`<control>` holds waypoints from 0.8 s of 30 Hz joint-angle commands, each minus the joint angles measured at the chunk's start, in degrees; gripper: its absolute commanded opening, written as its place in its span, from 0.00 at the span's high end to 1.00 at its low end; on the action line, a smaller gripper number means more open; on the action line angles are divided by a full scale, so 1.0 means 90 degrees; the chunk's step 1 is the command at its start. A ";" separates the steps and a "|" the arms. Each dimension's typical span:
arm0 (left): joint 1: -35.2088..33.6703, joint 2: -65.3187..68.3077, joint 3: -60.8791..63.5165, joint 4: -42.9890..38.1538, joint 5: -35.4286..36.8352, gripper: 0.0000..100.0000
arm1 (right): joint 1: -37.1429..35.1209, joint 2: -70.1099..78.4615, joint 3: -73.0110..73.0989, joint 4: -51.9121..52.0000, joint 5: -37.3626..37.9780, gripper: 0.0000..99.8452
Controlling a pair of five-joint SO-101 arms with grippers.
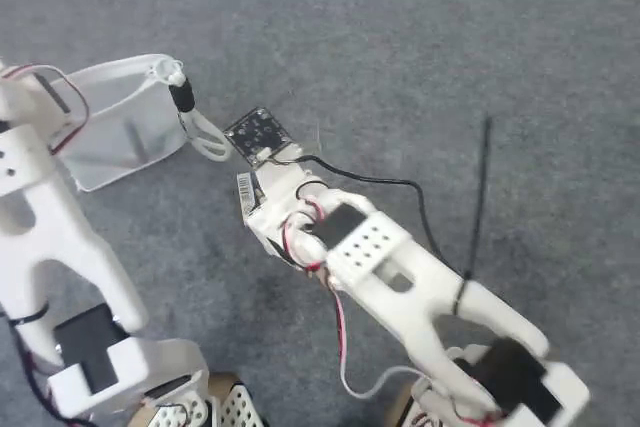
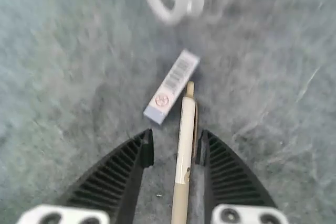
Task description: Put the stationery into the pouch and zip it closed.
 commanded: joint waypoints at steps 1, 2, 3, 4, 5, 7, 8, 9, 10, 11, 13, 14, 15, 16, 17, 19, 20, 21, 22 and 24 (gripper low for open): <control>-0.0049 -0.0098 -0.0376 -0.0137 0.0117 0.99 | 0.0015 0.0571 -0.0762 0.0112 -0.0029 0.87; -0.0049 -0.0098 -0.0376 -0.0137 0.0117 0.99 | 0.0015 0.0796 -0.0908 0.0171 -0.0029 0.87; -0.0049 -0.0098 -0.0376 -0.0137 0.0117 0.99 | 0.0015 0.1001 -0.1055 0.0220 -0.0029 0.87; -0.0049 -0.0098 -0.0376 -0.0137 0.0117 0.99 | 0.0024 0.1197 -0.1182 0.0249 -0.0029 0.87; -0.0049 -0.0098 -0.0376 -0.0137 0.0117 0.99 | 0.0073 0.1382 -0.1309 0.0249 -0.0039 0.87; -0.0049 -0.0098 -0.0376 -0.0137 0.0117 0.99 | 0.0132 0.1734 -0.1534 0.0249 -0.0039 0.87; -0.0049 -0.0098 -0.0366 -0.0137 0.0117 0.99 | 0.0181 0.1890 -0.1641 0.0249 -0.0039 0.87; -0.0049 -0.0098 -0.0366 -0.0127 0.0117 0.99 | 0.0220 0.2027 -0.1729 0.0249 -0.0039 0.87; -0.0049 -0.0088 -0.0366 -0.0127 0.0117 0.99 | 0.0220 0.2154 -0.1807 0.0249 -0.0029 0.87; -0.0049 -0.0088 -0.0366 -0.0127 0.0117 0.99 | 0.0230 0.2271 -0.1866 0.0249 -0.0020 0.87; -0.0049 -0.0088 -0.0366 -0.0127 0.0117 0.99 | 0.0230 0.2476 -0.1954 0.0259 0.0000 0.87; -0.0049 -0.0088 -0.0366 -0.0127 0.0117 0.99 | 0.0230 0.2564 -0.1983 0.0259 0.0000 0.87; -0.0049 -0.0088 -0.0366 -0.0127 0.0117 0.99 | 0.0220 0.2632 -0.2012 0.0259 0.0000 0.88; -0.0049 -0.0088 -0.0366 -0.0127 0.0117 0.99 | 0.0220 0.2711 -0.2051 0.0259 0.0000 0.90; -0.0049 -0.0088 -0.0366 -0.0127 0.0117 0.99 | 0.0230 0.2769 -0.2081 0.0259 0.0000 0.92; -0.0049 -0.0088 -0.0366 -0.0127 0.0117 0.99 | 0.0249 0.2896 -0.2159 0.0259 0.0010 0.97; -0.0049 -0.0088 -0.0366 -0.0127 0.0117 0.99 | 0.0249 0.2945 -0.2198 0.0288 0.0020 0.99; -0.0049 -0.0088 -0.0366 -0.0127 0.0117 0.99 | 0.0249 0.2994 -0.2247 0.0405 0.0117 1.00; -0.0049 -0.0088 -0.0366 -0.0127 0.0117 0.99 | 0.0249 0.3053 -0.2325 0.0601 0.0274 0.99; -0.0049 -0.0088 -0.0366 -0.0127 0.0117 0.99 | 0.0249 0.3150 -0.2549 0.1060 0.0469 0.98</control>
